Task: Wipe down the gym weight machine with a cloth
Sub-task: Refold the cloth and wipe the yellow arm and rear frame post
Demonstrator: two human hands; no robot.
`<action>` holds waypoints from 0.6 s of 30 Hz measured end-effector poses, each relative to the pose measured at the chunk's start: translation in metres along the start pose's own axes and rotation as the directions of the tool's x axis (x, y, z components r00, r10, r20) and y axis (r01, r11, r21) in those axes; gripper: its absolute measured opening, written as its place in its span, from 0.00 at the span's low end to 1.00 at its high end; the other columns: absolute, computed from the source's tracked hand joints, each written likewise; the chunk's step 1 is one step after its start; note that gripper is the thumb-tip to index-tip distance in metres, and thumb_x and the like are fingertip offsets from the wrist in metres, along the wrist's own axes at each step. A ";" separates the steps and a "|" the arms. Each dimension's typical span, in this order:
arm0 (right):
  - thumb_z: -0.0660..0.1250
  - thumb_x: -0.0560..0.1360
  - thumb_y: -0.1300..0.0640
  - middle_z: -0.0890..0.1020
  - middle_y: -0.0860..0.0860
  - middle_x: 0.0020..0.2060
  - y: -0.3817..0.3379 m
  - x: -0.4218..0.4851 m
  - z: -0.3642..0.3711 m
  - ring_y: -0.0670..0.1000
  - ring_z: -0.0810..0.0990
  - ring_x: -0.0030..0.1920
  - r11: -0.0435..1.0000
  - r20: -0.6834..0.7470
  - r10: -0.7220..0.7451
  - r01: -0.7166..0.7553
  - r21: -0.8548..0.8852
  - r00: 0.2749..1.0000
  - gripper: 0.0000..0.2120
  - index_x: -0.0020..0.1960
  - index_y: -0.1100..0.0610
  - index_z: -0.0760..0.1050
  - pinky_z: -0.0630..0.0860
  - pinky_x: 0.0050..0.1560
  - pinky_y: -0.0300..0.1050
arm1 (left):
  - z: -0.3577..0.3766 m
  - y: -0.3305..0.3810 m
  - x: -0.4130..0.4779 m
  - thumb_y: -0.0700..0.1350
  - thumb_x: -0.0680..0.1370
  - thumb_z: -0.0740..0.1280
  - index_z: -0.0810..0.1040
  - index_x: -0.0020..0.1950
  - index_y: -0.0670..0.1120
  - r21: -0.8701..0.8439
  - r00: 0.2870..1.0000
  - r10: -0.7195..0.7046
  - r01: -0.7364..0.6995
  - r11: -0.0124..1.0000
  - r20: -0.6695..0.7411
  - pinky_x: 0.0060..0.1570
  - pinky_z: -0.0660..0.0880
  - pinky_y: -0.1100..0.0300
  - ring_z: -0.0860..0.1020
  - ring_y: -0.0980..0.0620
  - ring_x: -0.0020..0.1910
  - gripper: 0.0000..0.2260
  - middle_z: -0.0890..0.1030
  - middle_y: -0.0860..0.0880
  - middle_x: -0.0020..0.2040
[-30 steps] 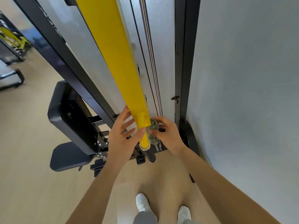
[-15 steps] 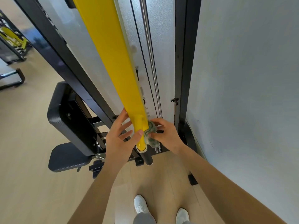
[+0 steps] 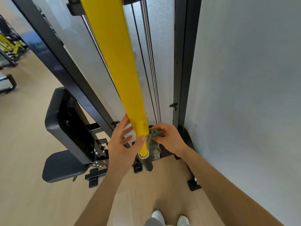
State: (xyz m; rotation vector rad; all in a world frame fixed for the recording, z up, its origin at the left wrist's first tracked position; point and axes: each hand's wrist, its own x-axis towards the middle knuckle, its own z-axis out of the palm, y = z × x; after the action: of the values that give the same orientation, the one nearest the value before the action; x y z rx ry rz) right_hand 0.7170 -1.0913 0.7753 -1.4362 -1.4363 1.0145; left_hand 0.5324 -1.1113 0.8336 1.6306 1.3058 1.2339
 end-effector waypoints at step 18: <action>0.61 0.84 0.57 0.82 0.53 0.61 -0.045 -0.016 -0.010 0.53 0.81 0.61 0.951 0.098 0.081 -0.106 0.291 0.992 0.16 0.71 0.53 0.73 0.79 0.63 0.54 | 0.014 -0.006 -0.009 0.43 0.75 0.76 0.69 0.76 0.53 -0.027 0.995 0.083 -0.084 0.996 -0.048 0.58 0.76 0.63 0.75 0.58 0.66 0.32 0.74 0.67 0.65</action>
State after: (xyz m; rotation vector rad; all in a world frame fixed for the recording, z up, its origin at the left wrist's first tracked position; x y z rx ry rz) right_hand 0.7119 -1.1084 0.8206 -1.2630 -1.2225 1.3048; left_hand 0.5431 -1.1174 0.8217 1.6597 1.2534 1.3419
